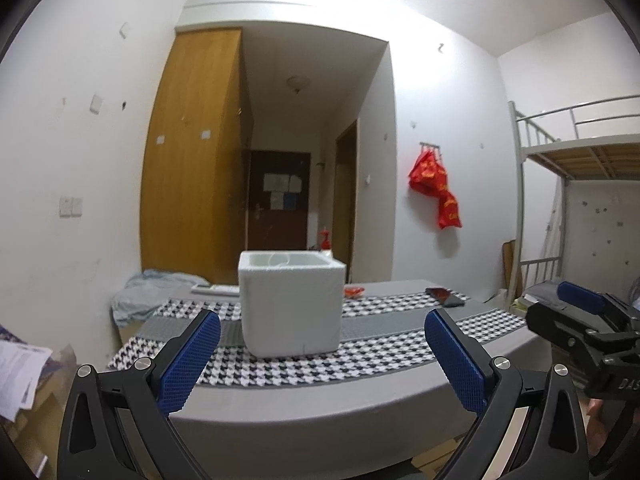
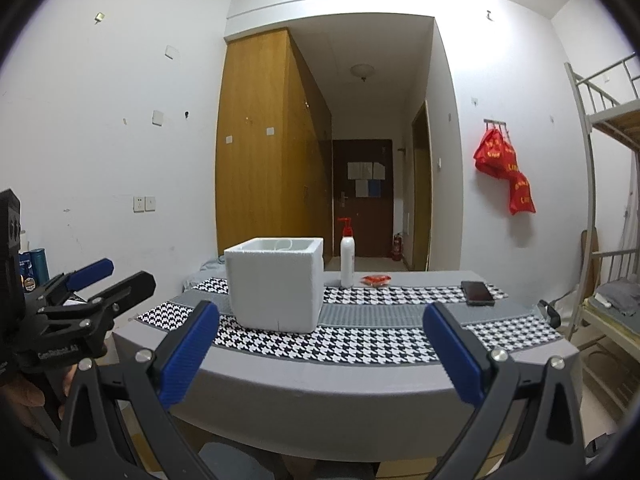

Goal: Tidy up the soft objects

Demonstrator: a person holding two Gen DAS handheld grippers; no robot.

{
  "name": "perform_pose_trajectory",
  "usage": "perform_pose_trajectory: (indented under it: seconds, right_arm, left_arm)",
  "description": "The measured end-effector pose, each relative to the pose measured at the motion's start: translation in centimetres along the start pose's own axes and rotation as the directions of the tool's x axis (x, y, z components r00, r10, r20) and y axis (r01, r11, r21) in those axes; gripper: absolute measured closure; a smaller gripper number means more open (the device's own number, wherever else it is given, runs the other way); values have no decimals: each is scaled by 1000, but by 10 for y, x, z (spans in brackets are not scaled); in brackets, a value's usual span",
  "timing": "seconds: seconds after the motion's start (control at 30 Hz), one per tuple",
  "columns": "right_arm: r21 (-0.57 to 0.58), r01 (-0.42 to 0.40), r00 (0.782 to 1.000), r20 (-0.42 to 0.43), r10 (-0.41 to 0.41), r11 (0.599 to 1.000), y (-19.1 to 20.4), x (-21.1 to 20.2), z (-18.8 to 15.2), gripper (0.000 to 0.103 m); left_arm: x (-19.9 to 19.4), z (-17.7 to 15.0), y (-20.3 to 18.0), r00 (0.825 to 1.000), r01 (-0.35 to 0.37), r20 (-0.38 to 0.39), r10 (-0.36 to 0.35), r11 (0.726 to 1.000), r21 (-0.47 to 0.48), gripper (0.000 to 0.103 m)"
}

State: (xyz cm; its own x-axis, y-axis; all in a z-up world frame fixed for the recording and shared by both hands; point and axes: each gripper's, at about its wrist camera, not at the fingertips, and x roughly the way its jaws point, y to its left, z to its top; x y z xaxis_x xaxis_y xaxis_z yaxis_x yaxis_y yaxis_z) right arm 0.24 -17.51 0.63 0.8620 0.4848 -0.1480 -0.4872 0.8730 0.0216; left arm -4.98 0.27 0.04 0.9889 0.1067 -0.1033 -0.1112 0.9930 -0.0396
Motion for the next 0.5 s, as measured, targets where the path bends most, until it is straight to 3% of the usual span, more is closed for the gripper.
perform_pose_trajectory:
  seconds: [0.5]
  right_arm:
    - [-9, 5, 998, -59, -5, 1000, 8, 24, -12, 0]
  left_arm:
    - [20, -13, 13, 991, -121, -66, 120, 993, -3, 1]
